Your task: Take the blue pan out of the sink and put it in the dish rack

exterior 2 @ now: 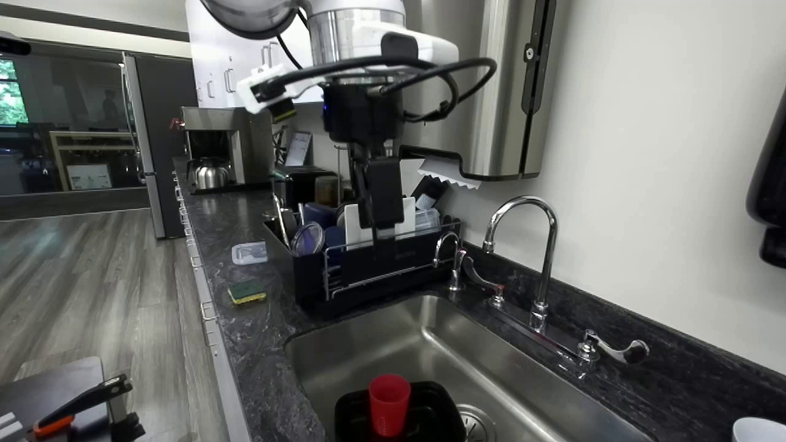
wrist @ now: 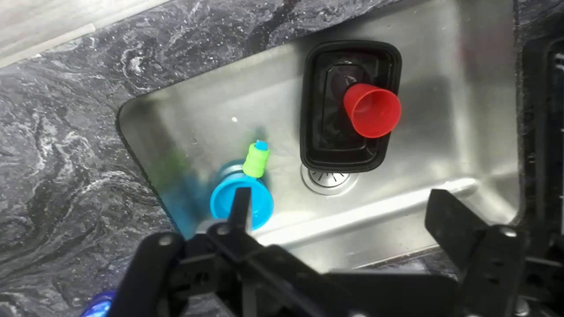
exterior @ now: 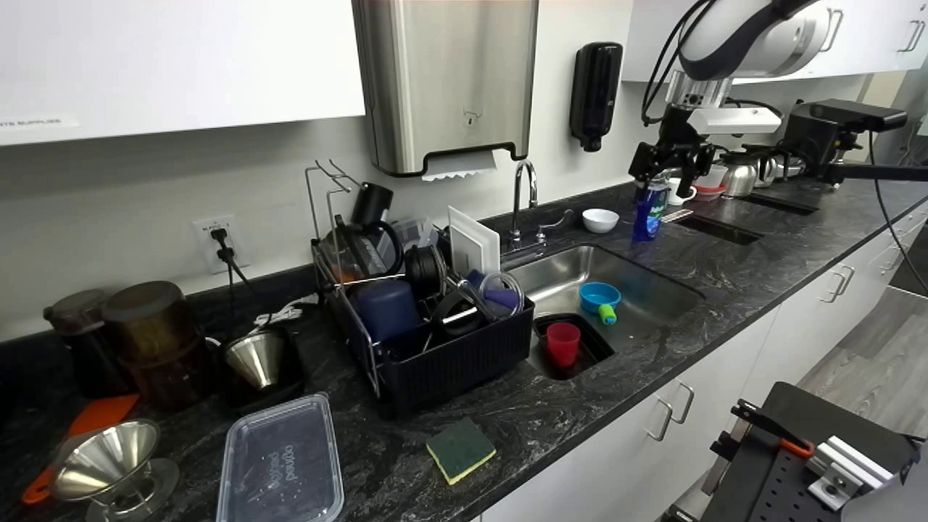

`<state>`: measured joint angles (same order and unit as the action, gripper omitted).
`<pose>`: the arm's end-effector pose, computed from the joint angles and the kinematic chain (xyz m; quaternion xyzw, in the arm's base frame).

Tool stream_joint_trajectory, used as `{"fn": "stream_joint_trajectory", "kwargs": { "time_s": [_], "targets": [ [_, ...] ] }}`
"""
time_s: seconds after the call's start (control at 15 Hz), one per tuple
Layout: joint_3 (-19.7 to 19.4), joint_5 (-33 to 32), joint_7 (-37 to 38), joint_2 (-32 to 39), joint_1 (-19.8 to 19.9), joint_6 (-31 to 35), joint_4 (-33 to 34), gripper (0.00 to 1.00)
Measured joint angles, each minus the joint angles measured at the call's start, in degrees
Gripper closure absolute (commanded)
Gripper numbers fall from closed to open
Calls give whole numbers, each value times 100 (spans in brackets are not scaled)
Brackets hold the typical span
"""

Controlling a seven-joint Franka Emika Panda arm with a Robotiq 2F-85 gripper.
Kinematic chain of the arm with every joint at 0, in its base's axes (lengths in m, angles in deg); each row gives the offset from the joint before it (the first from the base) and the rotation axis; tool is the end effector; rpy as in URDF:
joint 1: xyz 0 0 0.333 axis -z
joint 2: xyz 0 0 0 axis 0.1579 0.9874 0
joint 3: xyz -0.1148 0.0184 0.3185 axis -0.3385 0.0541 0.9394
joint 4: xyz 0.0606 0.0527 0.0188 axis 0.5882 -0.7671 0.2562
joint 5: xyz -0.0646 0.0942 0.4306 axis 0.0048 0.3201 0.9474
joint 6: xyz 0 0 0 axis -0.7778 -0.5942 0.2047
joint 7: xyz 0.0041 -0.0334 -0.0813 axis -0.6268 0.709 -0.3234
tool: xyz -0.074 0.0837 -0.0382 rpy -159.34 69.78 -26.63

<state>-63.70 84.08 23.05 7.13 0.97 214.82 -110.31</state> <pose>0.4691 -0.2260 0.4058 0.9715 -0.2297 0.0587 0.0029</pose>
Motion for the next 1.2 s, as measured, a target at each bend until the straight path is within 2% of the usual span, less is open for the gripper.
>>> {"fn": "stream_joint_trajectory", "kwargs": {
  "time_s": [0.53, 1.0, 1.2],
  "targets": [
    [-149, -535, 125, 897, 519, 152, -57, 0],
    [-184, -516, 362, 1516, 553, 756, -50, 0],
    [-148, -523, 535, 1690, 509, 820, 9, 0]
  ]
}}
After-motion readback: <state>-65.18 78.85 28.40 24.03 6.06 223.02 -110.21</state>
